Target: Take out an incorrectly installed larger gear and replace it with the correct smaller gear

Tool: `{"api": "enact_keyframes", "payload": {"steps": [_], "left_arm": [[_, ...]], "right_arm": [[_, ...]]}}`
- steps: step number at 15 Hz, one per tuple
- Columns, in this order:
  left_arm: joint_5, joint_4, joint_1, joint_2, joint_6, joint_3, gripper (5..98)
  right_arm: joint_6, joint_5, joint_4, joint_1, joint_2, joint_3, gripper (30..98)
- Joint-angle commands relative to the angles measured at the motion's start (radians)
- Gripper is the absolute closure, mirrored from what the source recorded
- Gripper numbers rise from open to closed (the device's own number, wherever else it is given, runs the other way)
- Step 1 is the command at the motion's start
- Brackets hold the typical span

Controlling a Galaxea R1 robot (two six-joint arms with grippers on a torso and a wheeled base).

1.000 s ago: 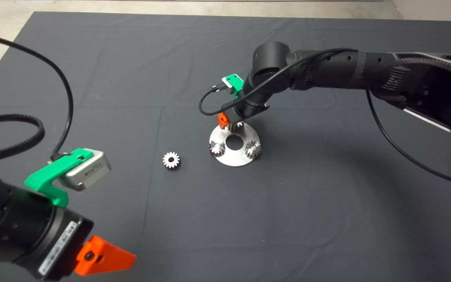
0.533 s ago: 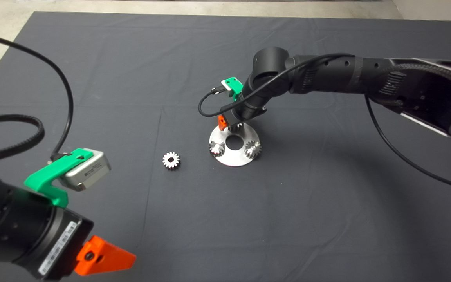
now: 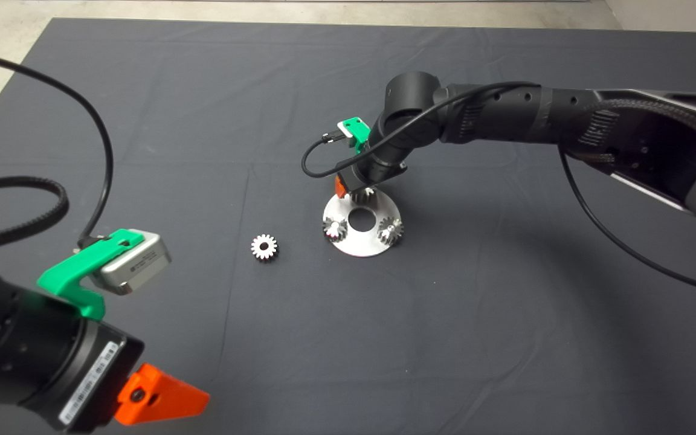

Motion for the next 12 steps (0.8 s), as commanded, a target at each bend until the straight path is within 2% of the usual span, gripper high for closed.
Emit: {"api": "enact_keyframes", "payload": {"steps": [1,3,4,6,8,10,12], "left_arm": [[0.005,-0.013,-0.011,-0.005,0.001,0.011,5.5],[0.011,-0.013,-0.011,-0.014,0.001,0.011,5.5],[0.011,-0.013,-0.011,-0.014,0.001,0.011,5.5],[0.01,-0.013,-0.011,-0.014,0.001,0.011,5.5],[0.01,-0.013,-0.011,-0.014,0.001,0.011,5.5],[0.01,-0.013,-0.011,-0.014,0.001,0.011,5.5],[0.01,-0.013,-0.011,-0.014,0.001,0.011,5.5]], "right_arm": [[-0.017,-0.021,-0.028,0.024,0.0,0.005,52.4],[-0.068,-0.059,-0.027,0.021,0.0,0.007,55.0],[-0.074,-0.067,-0.028,0.018,-0.003,0.007,57.5],[-0.083,-0.071,-0.028,0.018,0.002,0.007,57.8],[-0.083,-0.07,-0.028,0.018,0.003,0.008,62.4],[-0.083,-0.068,-0.03,0.018,0.005,0.008,63.4],[-0.083,-0.067,-0.03,0.018,0.005,0.008,67.2]]}}
